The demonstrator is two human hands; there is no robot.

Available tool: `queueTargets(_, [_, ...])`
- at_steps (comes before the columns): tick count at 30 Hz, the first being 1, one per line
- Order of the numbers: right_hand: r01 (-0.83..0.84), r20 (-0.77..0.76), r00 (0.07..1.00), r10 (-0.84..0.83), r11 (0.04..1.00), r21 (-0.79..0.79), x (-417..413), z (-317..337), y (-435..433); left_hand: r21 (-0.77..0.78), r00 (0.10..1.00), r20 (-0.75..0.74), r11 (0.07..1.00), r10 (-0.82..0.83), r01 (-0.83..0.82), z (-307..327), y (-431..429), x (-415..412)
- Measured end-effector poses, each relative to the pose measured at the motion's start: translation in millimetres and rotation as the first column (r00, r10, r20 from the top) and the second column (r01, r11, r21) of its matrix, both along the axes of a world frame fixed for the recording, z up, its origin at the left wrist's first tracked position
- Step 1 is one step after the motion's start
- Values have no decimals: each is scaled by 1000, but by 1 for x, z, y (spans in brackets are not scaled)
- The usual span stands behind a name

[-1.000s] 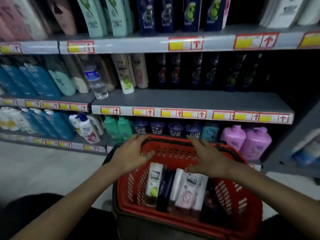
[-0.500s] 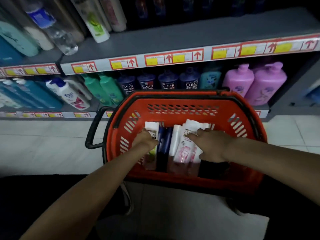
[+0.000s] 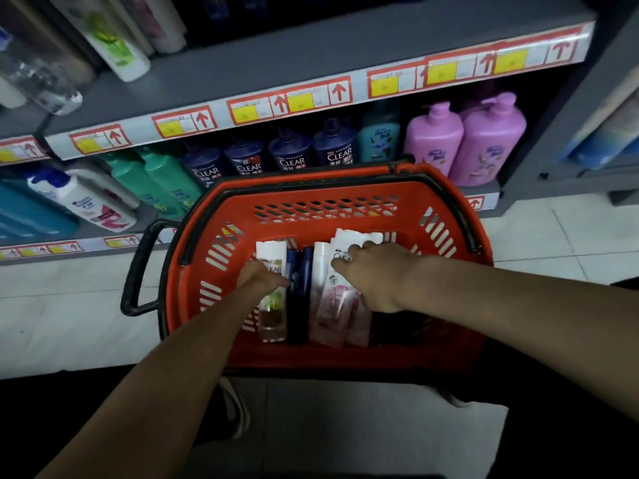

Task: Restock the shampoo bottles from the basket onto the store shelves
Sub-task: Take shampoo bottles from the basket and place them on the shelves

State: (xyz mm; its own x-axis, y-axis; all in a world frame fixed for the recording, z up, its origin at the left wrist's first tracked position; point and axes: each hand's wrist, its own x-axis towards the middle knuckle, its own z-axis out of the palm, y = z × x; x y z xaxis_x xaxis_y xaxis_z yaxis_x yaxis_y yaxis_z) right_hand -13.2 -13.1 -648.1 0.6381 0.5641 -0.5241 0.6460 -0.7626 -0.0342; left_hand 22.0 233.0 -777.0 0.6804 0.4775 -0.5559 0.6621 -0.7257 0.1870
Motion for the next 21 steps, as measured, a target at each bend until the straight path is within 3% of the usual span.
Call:
queueTargets(6, [63,-69,996,-59,996,56,0,16,12,-97,997,73,995,-15,22,26,1,-3])
queueTargets(11, [221,-209,961,-181,958,185,13,37,32,-299,956,292,950,3,88,96,6,-7])
queueTargets(16, [529,-438,831,-343,732,430,28,65,48,-539,849,507,823,148,179,189,5,-24])
queueTargets(21, [671,-578,735,-355,507,541,24,69,59,-745,837,438,653,329,133,215,4,-45])
